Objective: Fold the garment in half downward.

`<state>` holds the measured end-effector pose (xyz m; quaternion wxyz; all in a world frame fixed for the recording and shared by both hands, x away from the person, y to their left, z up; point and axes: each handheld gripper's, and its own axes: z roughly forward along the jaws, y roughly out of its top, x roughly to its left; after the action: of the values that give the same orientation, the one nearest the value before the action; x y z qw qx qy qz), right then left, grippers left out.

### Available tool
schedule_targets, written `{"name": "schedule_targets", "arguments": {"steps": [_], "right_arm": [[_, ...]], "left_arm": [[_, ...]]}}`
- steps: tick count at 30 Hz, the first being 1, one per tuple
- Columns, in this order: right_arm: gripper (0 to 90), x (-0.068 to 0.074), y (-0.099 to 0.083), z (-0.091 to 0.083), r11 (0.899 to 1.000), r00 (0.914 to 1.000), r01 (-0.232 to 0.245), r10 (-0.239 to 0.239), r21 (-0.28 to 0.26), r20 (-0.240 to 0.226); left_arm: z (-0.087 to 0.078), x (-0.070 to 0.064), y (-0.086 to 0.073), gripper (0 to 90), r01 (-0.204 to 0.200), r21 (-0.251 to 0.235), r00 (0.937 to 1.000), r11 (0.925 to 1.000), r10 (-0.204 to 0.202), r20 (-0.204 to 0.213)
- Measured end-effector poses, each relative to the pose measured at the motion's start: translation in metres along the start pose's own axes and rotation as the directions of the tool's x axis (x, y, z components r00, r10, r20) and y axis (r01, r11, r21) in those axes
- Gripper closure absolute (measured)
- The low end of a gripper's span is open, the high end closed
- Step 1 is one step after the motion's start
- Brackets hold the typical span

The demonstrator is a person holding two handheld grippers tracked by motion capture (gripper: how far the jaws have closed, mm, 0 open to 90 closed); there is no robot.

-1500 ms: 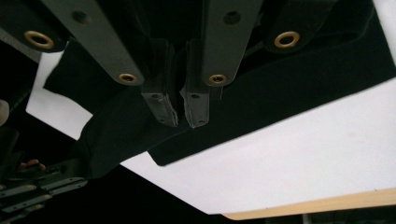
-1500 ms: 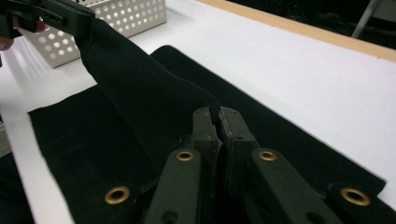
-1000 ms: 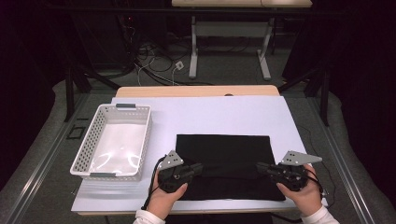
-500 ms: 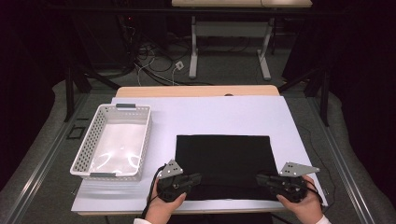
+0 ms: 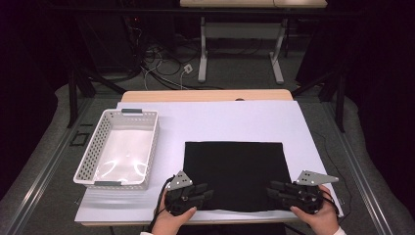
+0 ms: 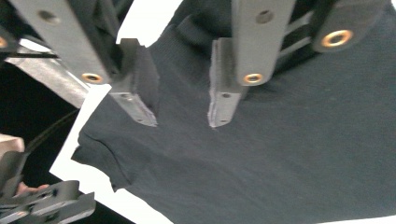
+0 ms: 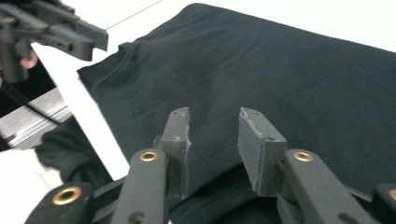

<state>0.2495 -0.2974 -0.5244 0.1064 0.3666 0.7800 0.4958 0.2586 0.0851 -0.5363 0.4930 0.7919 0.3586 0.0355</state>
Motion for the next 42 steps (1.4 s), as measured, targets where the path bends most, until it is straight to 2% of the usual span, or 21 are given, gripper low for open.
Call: {"name": "schedule_targets", "arguments": {"steps": [3,5,8,11,15,17,24,32,35,39,42], "right_arm": [[59.5,-0.006,-0.002,-0.001,1.000,0.9985,-0.007,0.007,-0.006,0.054],[58.0,-0.011,-0.003,0.000,1.000,0.9951,-0.006,0.006,-0.009,0.098],[57.1,-0.019,-0.005,0.000,1.000,0.9894,-0.014,0.016,-0.017,0.144],[56.4,-0.026,-0.006,-0.001,0.999,0.9850,-0.038,0.042,-0.025,0.168],[56.5,-0.033,-0.007,-0.002,0.999,0.9787,-0.042,0.047,-0.026,0.200],[56.5,-0.036,-0.008,-0.001,0.998,0.9761,-0.054,0.059,-0.029,0.209],[57.1,-0.045,-0.012,0.000,0.996,0.9683,-0.086,0.087,-0.015,0.234],[56.0,-0.050,-0.014,0.003,0.997,0.9651,-0.076,0.075,-0.007,0.251],[54.2,-0.053,-0.015,0.005,0.998,0.9616,-0.068,0.067,-0.004,0.266],[53.0,-0.057,-0.017,0.009,0.996,0.9549,-0.089,0.082,0.011,0.285],[51.3,-0.060,-0.019,0.011,0.996,0.9511,-0.091,0.081,0.020,0.298]], "left_arm": [[0.000,0.005,0.000,53.8,0.008,-0.005,0.9995,1.0000,-0.008,-0.030],[0.000,0.010,-0.001,51.8,-0.010,0.002,0.9978,1.0000,0.010,-0.065],[0.000,0.018,-0.001,48.5,0.018,-0.005,0.9960,0.9998,-0.019,-0.087],[-0.003,0.024,-0.001,46.3,0.036,-0.019,0.9932,0.9992,-0.038,-0.110],[-0.007,0.031,0.000,44.6,0.052,-0.037,0.9899,0.9980,-0.057,-0.130],[-0.009,0.035,0.001,43.8,0.054,-0.044,0.9882,0.9976,-0.060,-0.141],[-0.012,0.045,-0.001,42.3,0.098,-0.053,0.9767,0.9938,-0.106,-0.186],[-0.011,0.058,-0.005,41.0,0.126,-0.045,0.9629,0.9910,-0.133,-0.235],[-0.010,0.060,-0.005,40.5,0.127,-0.044,0.9613,0.9909,-0.134,-0.241],[-0.005,0.061,-0.005,39.9,0.114,-0.037,0.9595,0.9928,-0.120,-0.255],[-0.002,0.063,-0.005,39.8,0.120,-0.032,0.9560,0.9923,-0.124,-0.266]]}}
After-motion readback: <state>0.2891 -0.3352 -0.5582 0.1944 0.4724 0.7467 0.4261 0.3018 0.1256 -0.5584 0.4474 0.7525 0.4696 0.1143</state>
